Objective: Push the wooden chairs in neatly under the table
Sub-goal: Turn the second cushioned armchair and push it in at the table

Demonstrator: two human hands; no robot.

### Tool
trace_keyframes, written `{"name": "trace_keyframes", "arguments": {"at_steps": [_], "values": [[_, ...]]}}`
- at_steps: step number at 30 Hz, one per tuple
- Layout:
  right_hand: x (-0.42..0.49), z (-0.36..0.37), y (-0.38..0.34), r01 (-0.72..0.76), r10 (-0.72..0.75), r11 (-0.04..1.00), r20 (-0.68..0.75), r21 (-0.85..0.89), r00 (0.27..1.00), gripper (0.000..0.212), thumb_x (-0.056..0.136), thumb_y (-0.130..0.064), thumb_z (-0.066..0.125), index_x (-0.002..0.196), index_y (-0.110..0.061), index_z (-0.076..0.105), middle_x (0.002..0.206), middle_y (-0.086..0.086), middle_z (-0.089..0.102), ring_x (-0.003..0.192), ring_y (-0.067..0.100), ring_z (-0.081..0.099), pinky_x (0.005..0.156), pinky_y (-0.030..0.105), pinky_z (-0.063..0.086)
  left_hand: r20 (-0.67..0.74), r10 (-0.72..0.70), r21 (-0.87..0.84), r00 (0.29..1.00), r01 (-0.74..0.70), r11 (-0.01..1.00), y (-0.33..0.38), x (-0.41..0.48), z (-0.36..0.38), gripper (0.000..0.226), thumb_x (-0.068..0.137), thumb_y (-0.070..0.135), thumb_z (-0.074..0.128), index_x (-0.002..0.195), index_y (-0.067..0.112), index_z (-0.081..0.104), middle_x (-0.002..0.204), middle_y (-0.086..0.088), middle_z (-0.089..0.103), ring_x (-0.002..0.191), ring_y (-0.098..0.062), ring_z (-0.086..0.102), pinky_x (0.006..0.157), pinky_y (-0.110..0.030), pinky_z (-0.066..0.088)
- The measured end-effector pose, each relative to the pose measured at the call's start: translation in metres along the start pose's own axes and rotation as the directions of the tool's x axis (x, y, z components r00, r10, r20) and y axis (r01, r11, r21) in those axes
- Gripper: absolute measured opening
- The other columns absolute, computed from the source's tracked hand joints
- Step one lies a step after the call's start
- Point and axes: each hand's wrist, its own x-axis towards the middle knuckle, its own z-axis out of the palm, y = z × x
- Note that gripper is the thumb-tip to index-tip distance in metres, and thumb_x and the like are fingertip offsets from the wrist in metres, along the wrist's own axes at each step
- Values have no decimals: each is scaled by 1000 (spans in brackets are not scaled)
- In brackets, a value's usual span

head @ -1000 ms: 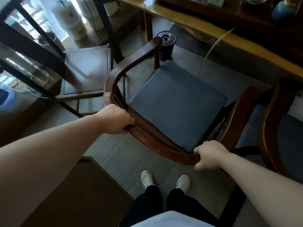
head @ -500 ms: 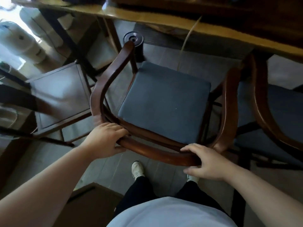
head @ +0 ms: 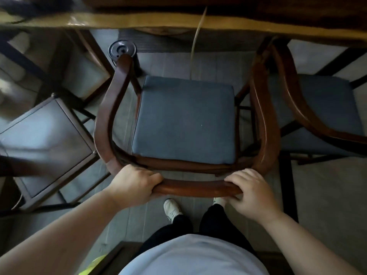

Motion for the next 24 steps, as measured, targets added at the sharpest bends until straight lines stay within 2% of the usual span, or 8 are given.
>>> {"name": "trace_keyframes", "arguments": {"at_steps": [3,6,8,10,12,14,17,24], "values": [[14,-10,4,25,-25,1000,39,-10,999,37,76,-49,68,92,-16,71,90,-2,70,85,25,64,78,44,50,-11,4,6,1000,-4,1000,-6,8,-5,43,78,56,50,74,17,68,60,3,66,53,-23,63,40,-30,49],[30,-24,17,81,-86,996,260,28,962,29,76,-37,75,99,-20,70,97,-5,70,91,20,65,82,42,51,-29,-9,5,1000,9,1000,-9,13,-10,41,75,55,52,70,17,65,56,4,63,50,-24,61,39,-29,47],[44,-36,31,65,-55,998,503,-1,862,34,76,-35,66,107,-23,68,105,-6,70,99,17,65,87,38,50,-21,-25,17,999,25,1000,-6,11,-10,40,75,56,52,71,18,66,57,5,63,50,-22,62,39,-29,48],[60,-47,44,43,83,987,725,-153,684,36,74,-35,64,110,-29,64,107,-7,69,101,17,63,87,37,51,-9,-53,28,999,54,998,1,5,-6,41,75,56,50,72,20,68,58,8,64,51,-19,62,40,-27,48],[72,-51,48,102,155,966,845,-239,512,35,69,-34,65,103,-33,56,103,-6,65,95,18,61,83,39,52,13,-84,52,996,84,995,8,-1,-1,39,73,56,53,73,22,70,60,9,66,52,-17,63,40,-25,47],[78,-47,49,185,139,952,884,-243,447,36,67,-35,64,100,-32,50,99,-3,63,92,20,60,85,43,51,36,-119,53,992,117,992,12,-3,1,32,69,53,69,75,22,71,61,10,67,53,-18,64,43,-24,49],[84,-52,58,180,134,954,879,-239,457,38,68,-31,66,102,-29,51,102,-1,64,94,21,61,89,44,49,35,-188,34,982,187,982,18,8,0,32,60,46,85,73,22,69,60,8,66,55,-20,64,44,-27,50],[95,-93,105,138,155,949,798,-284,583,30,75,-18,67,103,-27,60,101,0,68,98,19,63,85,38,51,-27,-272,20,962,272,962,56,64,14,32,69,50,75,75,20,65,63,4,66,60,-24,65,49,-27,40]]}}
